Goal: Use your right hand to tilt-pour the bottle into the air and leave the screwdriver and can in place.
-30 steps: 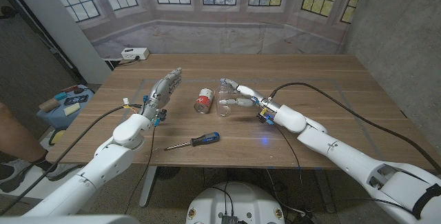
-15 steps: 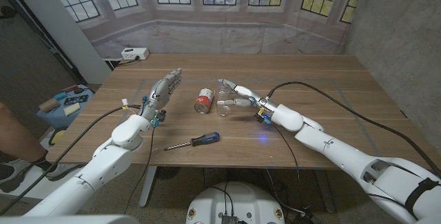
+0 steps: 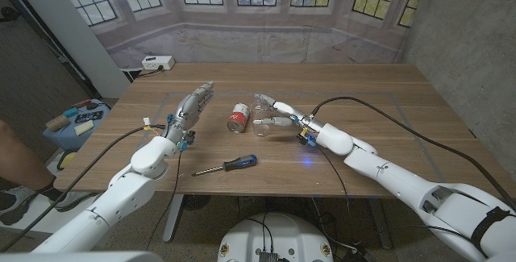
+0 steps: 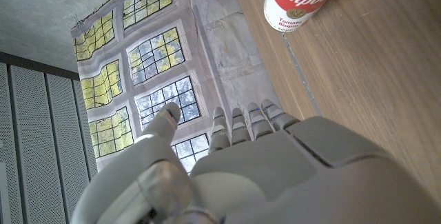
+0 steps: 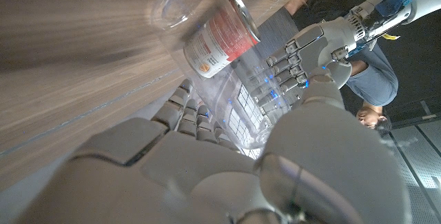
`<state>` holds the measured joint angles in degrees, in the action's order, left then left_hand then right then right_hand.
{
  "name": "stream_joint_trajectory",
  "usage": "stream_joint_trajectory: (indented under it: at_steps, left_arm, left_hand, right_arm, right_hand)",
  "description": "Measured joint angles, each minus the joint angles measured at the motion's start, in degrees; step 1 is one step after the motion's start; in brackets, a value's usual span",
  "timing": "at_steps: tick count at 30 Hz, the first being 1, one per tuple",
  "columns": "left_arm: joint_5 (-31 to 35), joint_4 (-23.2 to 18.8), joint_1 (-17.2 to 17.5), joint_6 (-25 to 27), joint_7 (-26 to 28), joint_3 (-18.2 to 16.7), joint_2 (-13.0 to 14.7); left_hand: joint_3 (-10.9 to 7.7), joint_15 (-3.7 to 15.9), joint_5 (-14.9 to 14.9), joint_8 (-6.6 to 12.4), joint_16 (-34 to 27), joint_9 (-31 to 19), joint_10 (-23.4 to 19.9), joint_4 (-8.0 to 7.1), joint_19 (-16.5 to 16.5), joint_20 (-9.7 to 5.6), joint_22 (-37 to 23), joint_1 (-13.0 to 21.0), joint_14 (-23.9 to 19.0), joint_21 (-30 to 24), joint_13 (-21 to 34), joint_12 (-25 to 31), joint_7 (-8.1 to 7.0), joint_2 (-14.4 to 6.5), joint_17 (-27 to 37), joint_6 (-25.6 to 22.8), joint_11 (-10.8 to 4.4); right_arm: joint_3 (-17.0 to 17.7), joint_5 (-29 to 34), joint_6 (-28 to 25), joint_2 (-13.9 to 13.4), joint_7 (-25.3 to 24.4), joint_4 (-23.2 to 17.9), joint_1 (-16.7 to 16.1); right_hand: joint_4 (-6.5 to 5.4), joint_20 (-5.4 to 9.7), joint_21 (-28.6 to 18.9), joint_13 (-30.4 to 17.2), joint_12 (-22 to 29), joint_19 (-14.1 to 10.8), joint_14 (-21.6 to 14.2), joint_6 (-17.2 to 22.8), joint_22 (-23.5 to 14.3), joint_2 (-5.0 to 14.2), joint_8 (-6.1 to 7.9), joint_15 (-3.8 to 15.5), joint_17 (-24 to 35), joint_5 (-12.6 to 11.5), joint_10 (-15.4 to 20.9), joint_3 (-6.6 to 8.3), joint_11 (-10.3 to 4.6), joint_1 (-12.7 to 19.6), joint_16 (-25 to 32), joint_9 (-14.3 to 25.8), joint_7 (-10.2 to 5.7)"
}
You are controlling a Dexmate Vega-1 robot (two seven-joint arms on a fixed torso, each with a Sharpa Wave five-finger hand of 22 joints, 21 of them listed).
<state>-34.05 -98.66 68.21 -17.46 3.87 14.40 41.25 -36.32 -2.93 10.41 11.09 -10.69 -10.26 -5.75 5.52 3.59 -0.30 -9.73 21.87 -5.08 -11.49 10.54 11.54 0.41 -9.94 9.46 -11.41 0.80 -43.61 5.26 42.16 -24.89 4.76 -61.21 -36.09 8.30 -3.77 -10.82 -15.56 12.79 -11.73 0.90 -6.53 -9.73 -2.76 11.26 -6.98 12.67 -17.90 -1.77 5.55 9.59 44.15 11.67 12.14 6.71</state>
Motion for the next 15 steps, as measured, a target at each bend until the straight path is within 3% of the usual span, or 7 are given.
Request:
stream_joint_trajectory:
  at_steps: [7, 8, 12, 15]
  left_arm:
    - [0.33, -0.82, 0.8, -0.14, 0.37, -0.23, 0.16]
    - [0.33, -0.91, 0.9, -0.14, 0.37, -0.26, 0.18]
    - [0.37, -1.2, 1.23, -0.17, 0.47, -0.38, 0.23]
    - [0.51, -1.41, 1.46, -0.22, 0.71, -0.45, 0.26]
  left_hand:
    - [0.0, -0.13, 0.0, 0.67, 0.0, -0.08, -0.42, 0.0, 0.22, 0.22, 0.0, 0.0, -0.46, 0.0, 0.0, 0.34, 0.7, 0.0, 0.0, -1.61, 0.03]
    - [0.0, -0.13, 0.0, 0.82, 0.0, -0.22, -0.51, 0.0, 0.31, 0.31, 0.0, 0.0, -0.46, 0.0, 0.0, 0.33, 0.61, 0.0, -0.02, -1.93, 0.13]
    - [0.0, 0.07, 0.0, 0.82, 0.0, -0.3, -1.02, 0.0, 0.31, 0.31, 0.0, 0.0, -0.66, 0.0, 0.0, 0.55, 1.02, 0.0, -0.14, -2.33, 0.01]
    - [0.0, 0.07, 0.0, 0.82, 0.0, -0.3, -1.22, 0.0, 0.31, 0.31, 0.0, 0.0, -0.66, 0.0, 0.0, 0.55, 0.92, 0.0, -0.14, -2.63, 0.21]
  right_arm:
    - [-0.05, 0.56, 1.12, 0.12, -0.91, 0.28, 0.11]
    - [-0.48, 0.69, 1.45, 0.99, -1.19, 2.35, 0.83]
    - [-0.58, 0.96, 2.24, 1.25, -1.72, 2.98, 1.05]
    - [-1.04, 1.14, 3.06, 2.37, -2.25, 5.81, 2.04]
  right_hand:
    - [0.24, 0.72, -0.21, -0.56, 1.08, -0.72, -1.07, 0.74, 0.0, 0.3, 0.4, 1.05, 0.27, 0.0, 0.92, 0.24, -0.51, 0.73, 0.49, 0.12, -0.02]
    - [0.34, 0.71, -0.21, -0.69, 1.27, -0.72, -1.17, 0.91, 0.0, 0.52, 0.4, 1.15, 0.27, 0.0, 1.06, 0.34, -0.37, 1.05, 0.49, 0.24, 0.15]
    - [0.31, 1.19, -0.45, -1.07, 1.84, -1.2, -1.65, 1.13, 0.0, 0.51, 0.61, 1.64, 0.53, 0.0, 1.54, 0.65, -0.51, 1.39, 0.83, 0.27, -0.07]
    - [0.38, 1.44, -0.45, -1.36, 2.07, -1.47, -2.28, 1.63, 0.0, 0.61, 0.61, 1.85, 0.56, 0.0, 1.84, 0.88, -0.81, 1.49, 0.88, 0.27, 0.06]
